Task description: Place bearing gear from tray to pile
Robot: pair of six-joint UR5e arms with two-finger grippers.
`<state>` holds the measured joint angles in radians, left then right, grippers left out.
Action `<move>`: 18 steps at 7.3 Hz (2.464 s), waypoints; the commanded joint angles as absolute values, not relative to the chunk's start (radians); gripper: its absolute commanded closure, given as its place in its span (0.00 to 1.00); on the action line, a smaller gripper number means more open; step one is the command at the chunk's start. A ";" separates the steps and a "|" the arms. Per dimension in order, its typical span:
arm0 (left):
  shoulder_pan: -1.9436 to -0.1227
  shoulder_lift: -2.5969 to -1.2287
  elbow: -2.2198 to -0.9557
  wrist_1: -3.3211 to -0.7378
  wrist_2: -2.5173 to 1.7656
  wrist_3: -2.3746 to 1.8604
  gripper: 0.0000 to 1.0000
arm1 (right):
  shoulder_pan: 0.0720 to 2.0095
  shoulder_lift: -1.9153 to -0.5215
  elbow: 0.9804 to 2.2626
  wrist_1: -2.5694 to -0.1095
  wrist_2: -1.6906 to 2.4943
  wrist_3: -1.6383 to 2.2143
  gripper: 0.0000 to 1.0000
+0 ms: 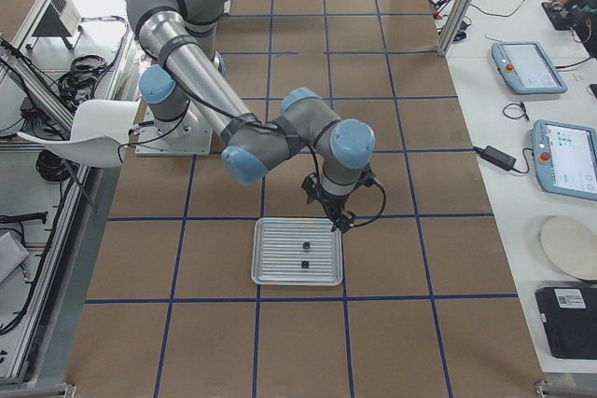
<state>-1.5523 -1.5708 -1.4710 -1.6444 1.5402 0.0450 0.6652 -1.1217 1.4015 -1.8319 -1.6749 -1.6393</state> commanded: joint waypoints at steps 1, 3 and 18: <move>-1.552 -1.571 -1.471 -1.644 1.540 0.044 0.00 | 0.612 -1.005 1.449 -2.010 -1.663 -1.782 0.02; -1.552 -1.571 -1.471 -1.644 1.540 0.044 0.00 | 0.582 -0.973 1.523 -2.111 -1.635 -1.838 0.10; -1.552 -1.571 -1.471 -1.644 1.542 0.048 0.00 | 0.568 -0.972 1.560 -2.174 -1.644 -1.864 0.83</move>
<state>-1.5524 -1.5708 -1.4711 -1.6444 1.5416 0.0475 0.5676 -0.9655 1.5684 -2.1798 -1.6257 -1.9016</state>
